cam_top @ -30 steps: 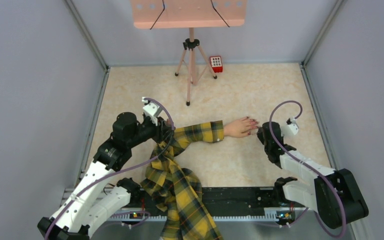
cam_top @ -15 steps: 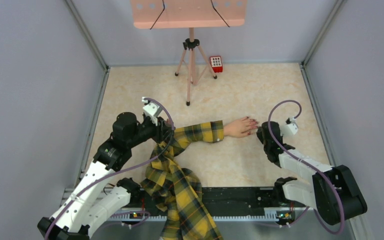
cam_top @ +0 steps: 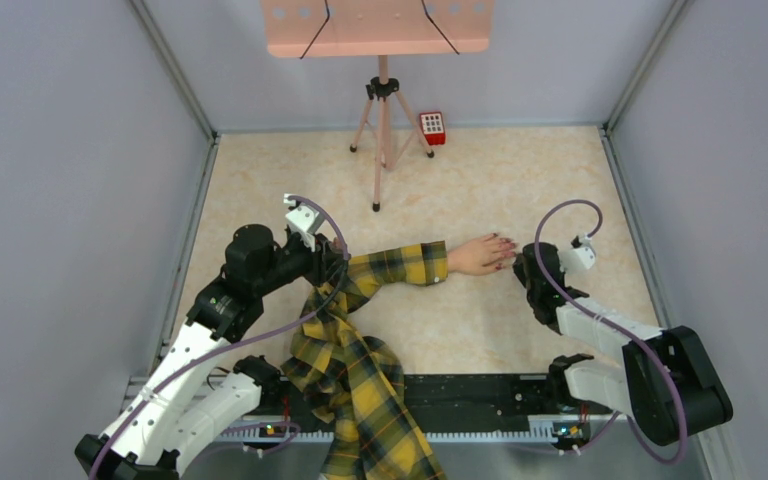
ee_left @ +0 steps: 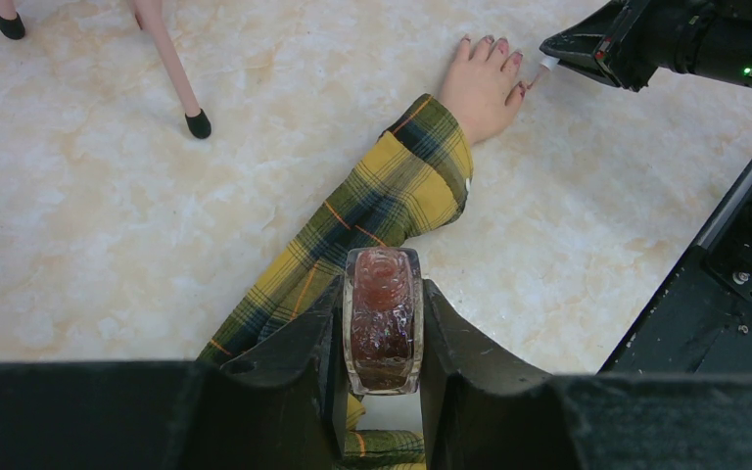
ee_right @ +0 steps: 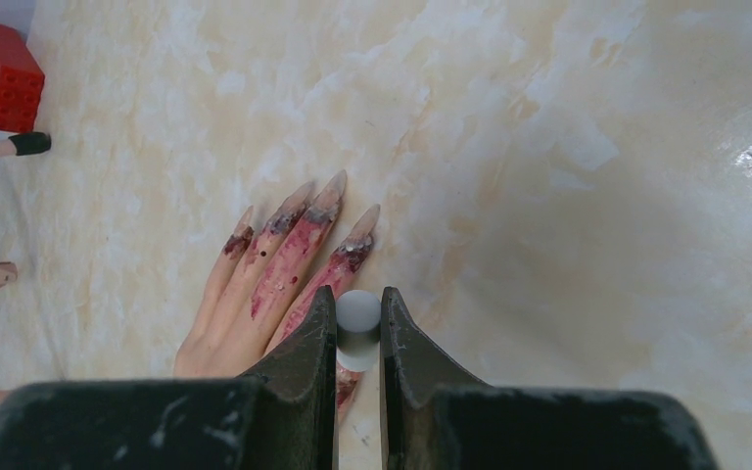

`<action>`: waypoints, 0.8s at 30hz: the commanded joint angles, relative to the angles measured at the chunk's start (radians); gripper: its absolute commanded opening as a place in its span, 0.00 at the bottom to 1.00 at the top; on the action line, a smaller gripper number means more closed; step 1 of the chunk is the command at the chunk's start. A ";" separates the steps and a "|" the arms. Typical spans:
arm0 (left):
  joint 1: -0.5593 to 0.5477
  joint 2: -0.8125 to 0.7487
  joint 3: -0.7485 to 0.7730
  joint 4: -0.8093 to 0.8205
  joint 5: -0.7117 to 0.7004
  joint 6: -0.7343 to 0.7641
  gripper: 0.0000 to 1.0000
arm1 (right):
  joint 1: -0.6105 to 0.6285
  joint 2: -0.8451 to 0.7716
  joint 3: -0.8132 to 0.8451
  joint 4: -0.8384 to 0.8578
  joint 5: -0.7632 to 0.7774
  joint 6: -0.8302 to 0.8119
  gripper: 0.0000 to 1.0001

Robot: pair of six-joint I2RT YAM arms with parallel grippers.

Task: Paint the nails
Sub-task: Paint the nail polish on the nail.

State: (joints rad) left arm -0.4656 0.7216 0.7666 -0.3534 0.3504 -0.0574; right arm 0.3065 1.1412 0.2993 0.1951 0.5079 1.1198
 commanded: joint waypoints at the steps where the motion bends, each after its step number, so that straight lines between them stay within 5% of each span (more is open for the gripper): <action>1: 0.004 -0.017 0.021 0.039 0.010 0.001 0.00 | -0.005 0.004 0.028 0.040 0.028 0.000 0.00; 24: 0.002 -0.013 0.020 0.036 0.002 0.003 0.00 | -0.006 0.030 0.033 0.074 0.038 0.011 0.00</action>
State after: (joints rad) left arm -0.4652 0.7219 0.7666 -0.3538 0.3500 -0.0570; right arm 0.3065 1.1564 0.3004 0.2260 0.5163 1.1206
